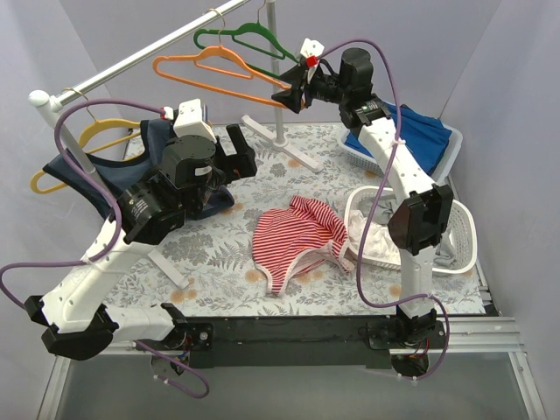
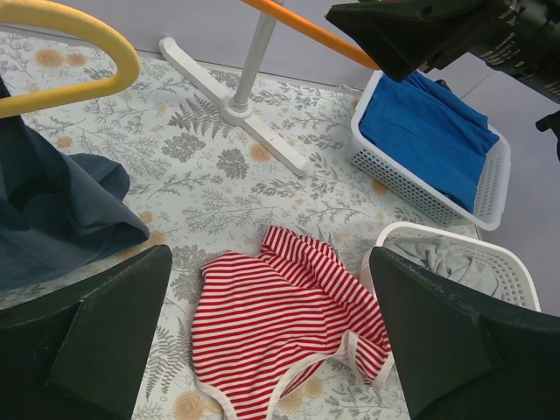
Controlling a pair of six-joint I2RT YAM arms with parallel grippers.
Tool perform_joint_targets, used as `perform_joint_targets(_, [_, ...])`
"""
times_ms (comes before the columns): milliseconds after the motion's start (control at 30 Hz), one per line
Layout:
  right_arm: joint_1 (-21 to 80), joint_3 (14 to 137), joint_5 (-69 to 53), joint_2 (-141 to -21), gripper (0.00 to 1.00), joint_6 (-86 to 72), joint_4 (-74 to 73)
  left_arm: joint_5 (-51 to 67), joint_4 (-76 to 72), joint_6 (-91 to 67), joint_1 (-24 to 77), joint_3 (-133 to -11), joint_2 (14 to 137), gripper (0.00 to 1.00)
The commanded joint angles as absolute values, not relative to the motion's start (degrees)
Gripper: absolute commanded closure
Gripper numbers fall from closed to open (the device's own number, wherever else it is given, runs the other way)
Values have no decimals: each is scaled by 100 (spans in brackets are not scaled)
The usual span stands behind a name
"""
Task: Place the tank top on the hanger
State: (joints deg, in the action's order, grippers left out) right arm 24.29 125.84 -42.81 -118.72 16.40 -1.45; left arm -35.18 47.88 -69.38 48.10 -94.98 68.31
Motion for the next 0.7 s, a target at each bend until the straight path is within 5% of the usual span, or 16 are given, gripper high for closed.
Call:
perform_joint_targets(0, [2531, 12454, -4377, -11690, 38, 1547, 9, -3595, 4711, -6847, 4755, -9457, 6724, 2])
perform_joint_targets(267, [2593, 12200, -4263, -11549, 62, 1468, 9, -3595, 4746, -6855, 4746, -9440, 6636, 2])
perform_joint_targets(533, [2689, 12436, -4079, -11540, 99, 1327, 9, -3621, 4772, -6873, 4746, -9396, 6548, 2])
perform_joint_targets(667, [2716, 12525, -4043, -11532, 99, 1169, 52, -3647, 4799, -6899, 4746, -9387, 6521, 2])
